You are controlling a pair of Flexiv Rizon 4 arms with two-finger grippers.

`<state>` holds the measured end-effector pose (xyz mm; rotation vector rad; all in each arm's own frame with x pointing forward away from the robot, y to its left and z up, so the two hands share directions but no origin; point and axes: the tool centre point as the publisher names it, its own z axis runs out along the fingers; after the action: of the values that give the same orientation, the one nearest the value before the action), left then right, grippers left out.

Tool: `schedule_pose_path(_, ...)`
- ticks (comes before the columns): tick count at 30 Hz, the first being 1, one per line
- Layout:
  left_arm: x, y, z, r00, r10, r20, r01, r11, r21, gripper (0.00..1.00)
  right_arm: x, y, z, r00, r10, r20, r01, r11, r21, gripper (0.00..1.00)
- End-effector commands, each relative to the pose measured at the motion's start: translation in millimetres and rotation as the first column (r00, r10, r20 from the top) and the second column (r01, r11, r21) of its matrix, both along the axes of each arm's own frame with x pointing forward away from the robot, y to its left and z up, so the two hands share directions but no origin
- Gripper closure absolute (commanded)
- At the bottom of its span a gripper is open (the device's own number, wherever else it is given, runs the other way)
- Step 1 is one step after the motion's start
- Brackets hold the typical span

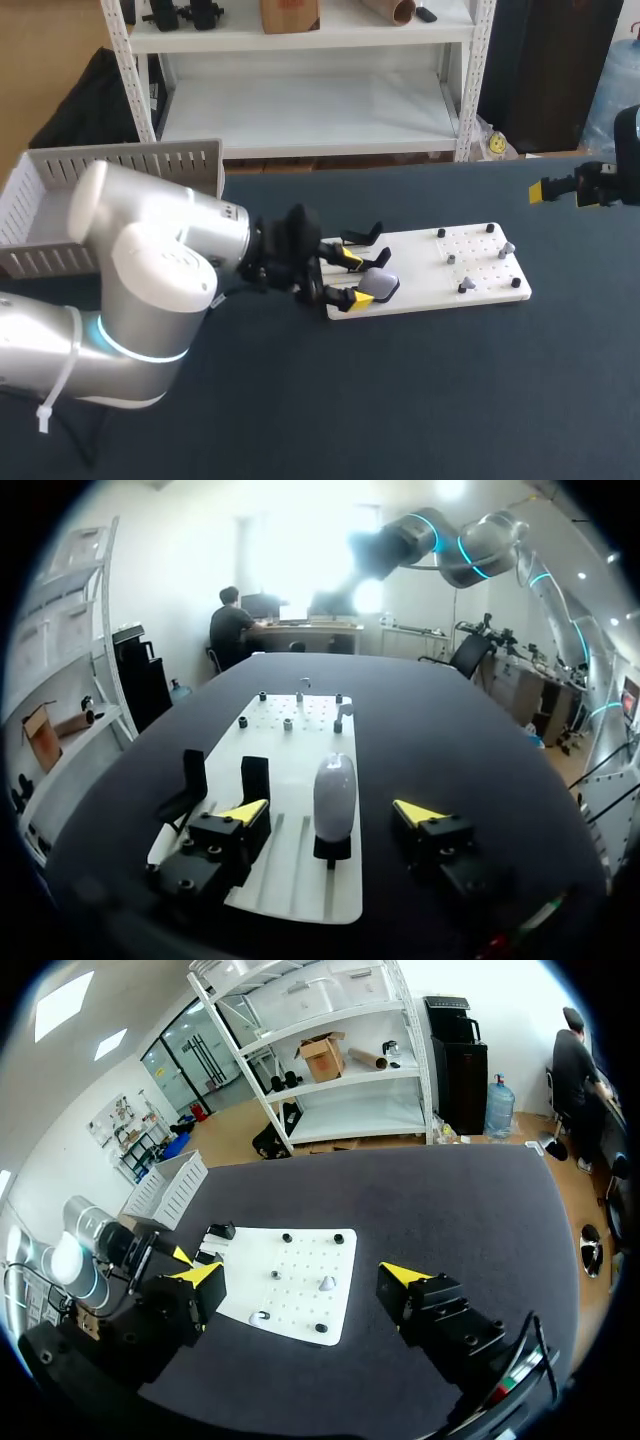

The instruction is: Pick up each earbud case from the left stands, insert the matching earbuds, close the lid, and place the case in the box.

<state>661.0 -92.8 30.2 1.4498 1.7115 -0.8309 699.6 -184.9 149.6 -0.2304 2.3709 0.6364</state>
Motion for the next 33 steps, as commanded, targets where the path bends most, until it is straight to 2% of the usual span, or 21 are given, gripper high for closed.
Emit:
schedule_pose_path(1, 5.3, -6, -6.4, 1.000, -0.008, -0.002, 0.008, 1.000, -0.007, 0.26, 0.2, 0, 0, 1.000, 0.001, -0.001, -0.001, 1.000, -0.001, 0.00)
schedule_pose_path(10, 9.8, -11, -13.2, 1.000, -0.019, -0.017, 0.018, 1.000, -0.023, 0.45, 0.2, 0, 0, 1.000, 0.001, -0.001, -0.001, 1.000, -0.001, 0.00)
schedule_pose_path(16, 8.8, -11, -15.4, 1.000, -0.017, -0.024, 0.016, 0.999, -0.035, 0.51, 0.2, 0, 0, 1.000, 0.001, -0.001, -0.001, 1.000, -0.001, 0.00)
schedule_pose_path(26, 5.9, -16, -18.4, 0.999, -0.024, -0.031, 0.022, 0.999, -0.047, 0.53, 0.2, 0, 0, 1.000, 0.001, -0.001, -0.001, 1.000, -0.001, 0.00)
schedule_pose_path(33, 5.4, -19, -19.2, 0.999, -0.035, -0.034, 0.033, 0.998, -0.051, 0.58, 0.2, 0, 0, 1.000, 0.001, -0.001, -0.001, 1.000, -0.001, 0.00)
